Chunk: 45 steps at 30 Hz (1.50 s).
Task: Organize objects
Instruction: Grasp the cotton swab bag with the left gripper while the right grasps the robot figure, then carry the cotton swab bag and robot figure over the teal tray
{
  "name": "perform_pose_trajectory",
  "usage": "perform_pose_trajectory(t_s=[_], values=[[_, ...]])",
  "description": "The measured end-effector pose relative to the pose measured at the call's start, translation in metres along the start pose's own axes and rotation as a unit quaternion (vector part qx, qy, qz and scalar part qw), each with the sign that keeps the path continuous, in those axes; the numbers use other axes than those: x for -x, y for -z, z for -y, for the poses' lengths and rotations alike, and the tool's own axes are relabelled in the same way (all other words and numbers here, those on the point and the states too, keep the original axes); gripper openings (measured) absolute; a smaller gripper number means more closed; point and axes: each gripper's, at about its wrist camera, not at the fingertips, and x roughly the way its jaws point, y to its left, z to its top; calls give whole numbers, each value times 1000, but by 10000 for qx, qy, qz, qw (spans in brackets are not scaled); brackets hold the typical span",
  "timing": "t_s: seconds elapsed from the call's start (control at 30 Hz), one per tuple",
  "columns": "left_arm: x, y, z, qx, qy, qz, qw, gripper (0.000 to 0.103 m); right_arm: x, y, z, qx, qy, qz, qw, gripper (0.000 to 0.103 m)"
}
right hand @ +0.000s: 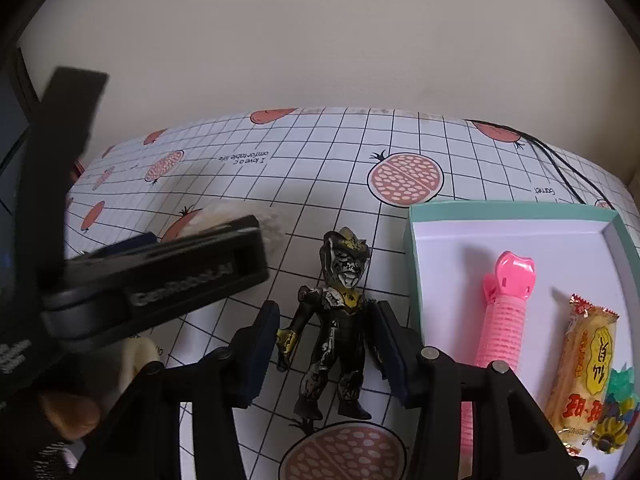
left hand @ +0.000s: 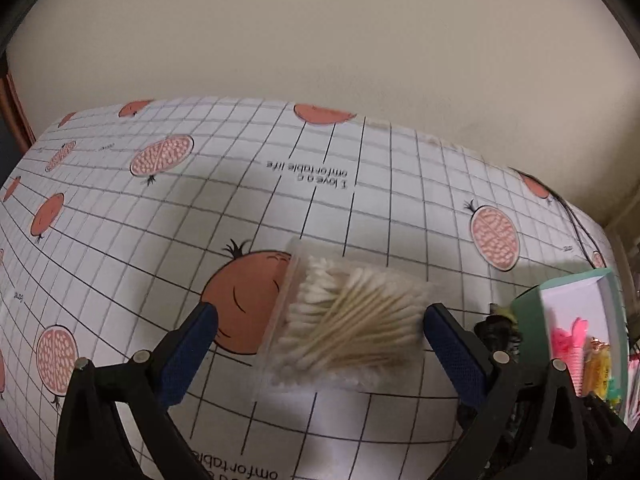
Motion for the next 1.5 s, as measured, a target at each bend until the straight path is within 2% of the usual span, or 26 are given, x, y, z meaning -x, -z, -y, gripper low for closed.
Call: perform_pose_trajectory(t_s=[0.1, 0.17, 0.23, 0.43, 0.63, 0.83, 1.23, 1.5], values=[[0, 2, 0, 77, 167, 18, 9998, 90, 0, 1, -1, 13, -3, -13, 10000, 50], [4, 2, 4, -45, 183, 73, 9998, 75, 0, 2, -1, 19, -10, -38, 10000, 49], [8, 2, 8, -133, 90, 76, 9998, 71, 1, 4, -1, 25, -31, -58, 10000, 48], [15, 11, 7, -96, 4, 48, 9999, 69, 5, 9, 2, 51, -85, -135, 9999, 45], [27, 25, -4, 174, -99, -57, 9998, 68, 10, 14, 2, 71, -149, -250, 9996, 45], [44, 48, -10, 280, -333, -157, 9989, 68, 18, 21, 5, 7, -276, -400, 9988, 45], [74, 86, -8, 288, -477, -478, 9973, 67, 45, 38, 5, -26, -478, -694, 9964, 45], [88, 104, -17, 441, -513, -742, 9949, 66, 60, 50, -6, 225, -251, -927, 9951, 45]])
